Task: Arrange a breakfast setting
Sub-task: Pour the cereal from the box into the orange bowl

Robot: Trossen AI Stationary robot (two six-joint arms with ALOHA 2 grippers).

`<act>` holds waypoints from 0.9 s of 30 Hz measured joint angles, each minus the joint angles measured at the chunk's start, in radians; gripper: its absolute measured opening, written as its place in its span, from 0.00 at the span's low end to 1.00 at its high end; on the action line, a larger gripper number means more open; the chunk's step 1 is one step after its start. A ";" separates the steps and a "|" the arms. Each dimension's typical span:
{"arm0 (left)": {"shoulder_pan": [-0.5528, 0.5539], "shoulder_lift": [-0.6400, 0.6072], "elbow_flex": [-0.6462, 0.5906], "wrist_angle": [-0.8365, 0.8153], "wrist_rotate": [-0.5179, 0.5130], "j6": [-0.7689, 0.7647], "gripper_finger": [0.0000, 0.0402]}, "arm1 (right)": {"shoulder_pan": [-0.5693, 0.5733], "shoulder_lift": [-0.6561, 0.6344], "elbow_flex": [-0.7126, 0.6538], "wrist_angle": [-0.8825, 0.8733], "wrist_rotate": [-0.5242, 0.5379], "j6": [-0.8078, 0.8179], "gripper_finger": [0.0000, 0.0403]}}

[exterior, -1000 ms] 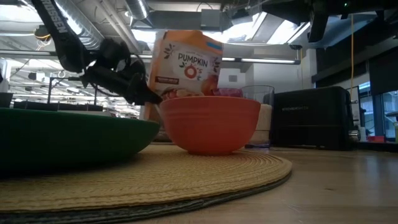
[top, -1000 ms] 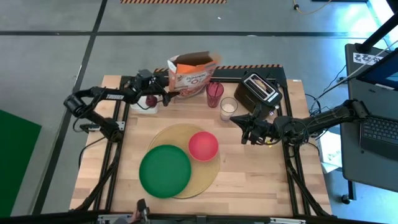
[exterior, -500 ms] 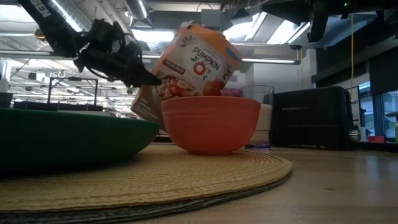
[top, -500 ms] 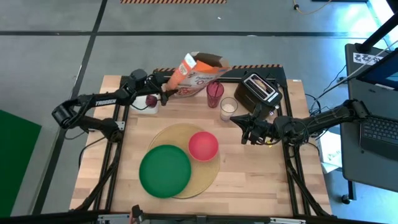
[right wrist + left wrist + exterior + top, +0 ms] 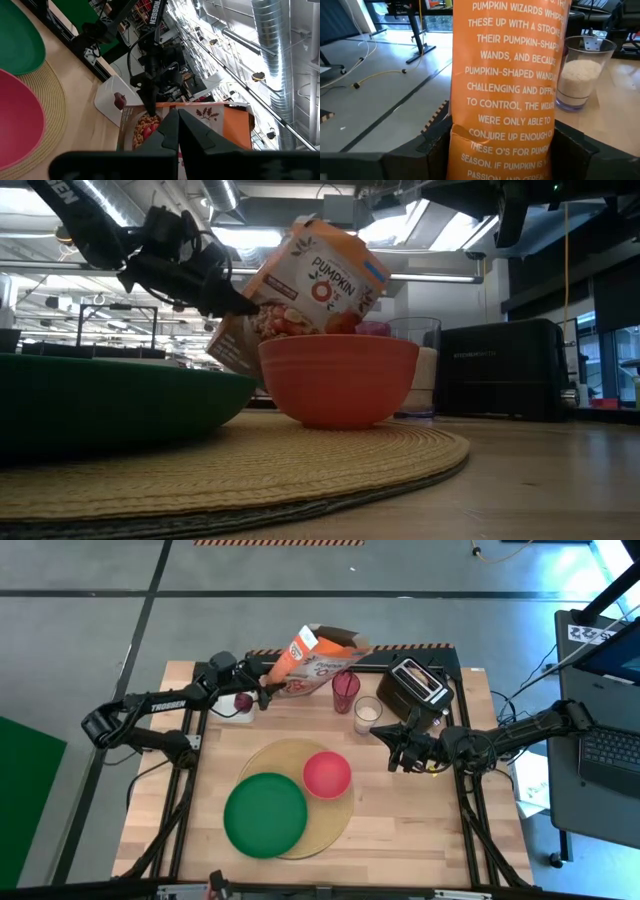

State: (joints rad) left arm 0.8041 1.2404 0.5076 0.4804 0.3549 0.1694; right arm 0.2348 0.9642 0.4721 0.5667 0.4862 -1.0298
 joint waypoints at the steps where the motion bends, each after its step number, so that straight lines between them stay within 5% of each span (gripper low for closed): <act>1: 0.001 0.000 0.000 0.003 -0.001 -0.001 0.60 | 0.000 0.000 0.000 0.000 0.000 0.000 0.01; 17: 0.027 -0.176 0.000 0.004 0.009 -0.002 0.60 | 0.000 0.000 0.000 -0.001 0.002 -0.015 0.01; 27: 0.027 -0.503 0.024 -0.299 0.180 0.000 0.60 | 0.000 0.000 0.000 -0.023 0.021 -0.019 0.01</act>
State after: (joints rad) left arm 0.8307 0.7375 0.5315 0.1811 0.5348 0.1694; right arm 0.2350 0.9646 0.4725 0.5433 0.5070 -1.0489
